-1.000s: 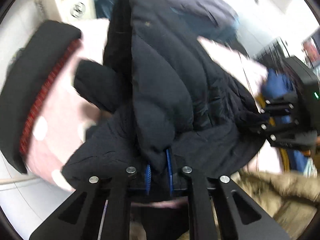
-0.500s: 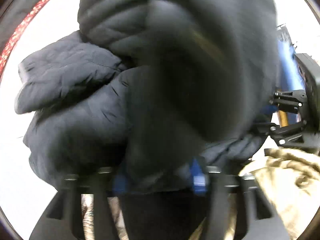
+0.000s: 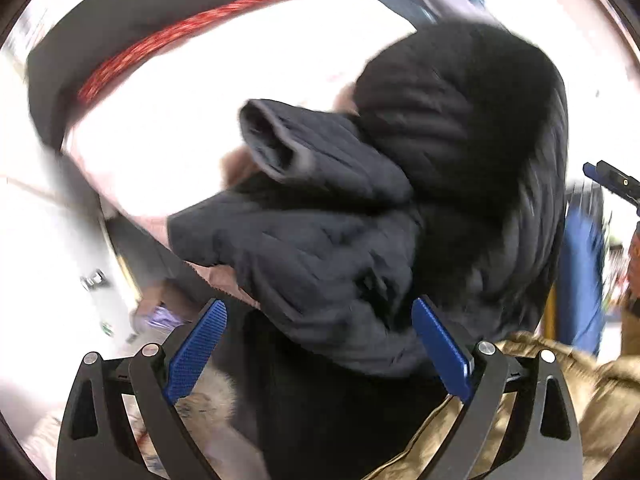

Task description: Fold large clothes

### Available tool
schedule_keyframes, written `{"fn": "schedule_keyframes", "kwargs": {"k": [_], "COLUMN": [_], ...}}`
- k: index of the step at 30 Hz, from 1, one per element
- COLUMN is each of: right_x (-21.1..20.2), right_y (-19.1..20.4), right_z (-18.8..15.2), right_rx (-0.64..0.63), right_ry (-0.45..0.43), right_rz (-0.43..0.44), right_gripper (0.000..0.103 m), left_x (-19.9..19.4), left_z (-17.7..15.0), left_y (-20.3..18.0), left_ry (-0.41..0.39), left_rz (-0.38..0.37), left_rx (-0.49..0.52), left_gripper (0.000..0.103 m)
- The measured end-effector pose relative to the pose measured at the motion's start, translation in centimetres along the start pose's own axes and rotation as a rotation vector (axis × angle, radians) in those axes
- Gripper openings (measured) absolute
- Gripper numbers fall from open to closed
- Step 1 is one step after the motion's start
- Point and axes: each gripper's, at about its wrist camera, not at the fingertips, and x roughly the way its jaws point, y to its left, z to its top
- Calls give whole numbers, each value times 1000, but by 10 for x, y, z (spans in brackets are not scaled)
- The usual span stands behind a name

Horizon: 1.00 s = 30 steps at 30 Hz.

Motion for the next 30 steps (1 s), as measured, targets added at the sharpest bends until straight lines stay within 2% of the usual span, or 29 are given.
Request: {"fn": "schedule_keyframes", "kwargs": {"k": [3, 5, 8, 11, 13, 15, 16, 17, 19, 20, 23, 25, 26, 27, 30], "right_x": [18, 38, 88, 147, 194, 233, 257, 272, 287, 288, 266, 238, 220, 198, 144], "right_y": [50, 89, 164, 229, 256, 260, 256, 250, 234, 222, 197, 177, 167, 155, 118], "right_z": [57, 79, 102, 89, 69, 47, 37, 28, 15, 15, 33, 52, 62, 72, 97], "right_rx": [-105, -196, -406, -628, -698, -700, -662, -643, -629, -608, -490, -410, -379, -339, -186], "right_ry": [-19, 3, 111, 251, 370, 512, 601, 643, 641, 628, 539, 453, 402, 347, 219], "right_rz": [37, 58, 93, 10, -44, -32, -13, -32, -141, -176, -111, -99, -99, -104, -77], "right_gripper": [77, 77, 82, 82, 82, 81, 81, 81, 76, 61, 12, 8, 7, 6, 5], "left_x": [13, 21, 37, 48, 57, 67, 69, 72, 77, 78, 82, 83, 80, 76, 54], "left_z": [2, 0, -2, 1, 4, 1, 1, 1, 2, 2, 15, 26, 34, 41, 58], "left_y": [11, 10, 16, 15, 16, 42, 50, 52, 48, 45, 23, 12, 2, 2, -18], "left_ry": [21, 42, 56, 53, 57, 92, 106, 114, 125, 123, 137, 130, 120, 107, 48], "left_rz": [-65, -101, -109, -110, -109, -192, -258, -288, -277, -281, -265, -237, -222, -206, -168], "left_rx": [-98, -139, -165, -188, -206, -386, -429, -442, -443, -428, -365, -322, -293, -266, -181], "left_gripper": [92, 92, 92, 92, 92, 91, 91, 88, 86, 85, 78, 60, 43, 31, 19]}}
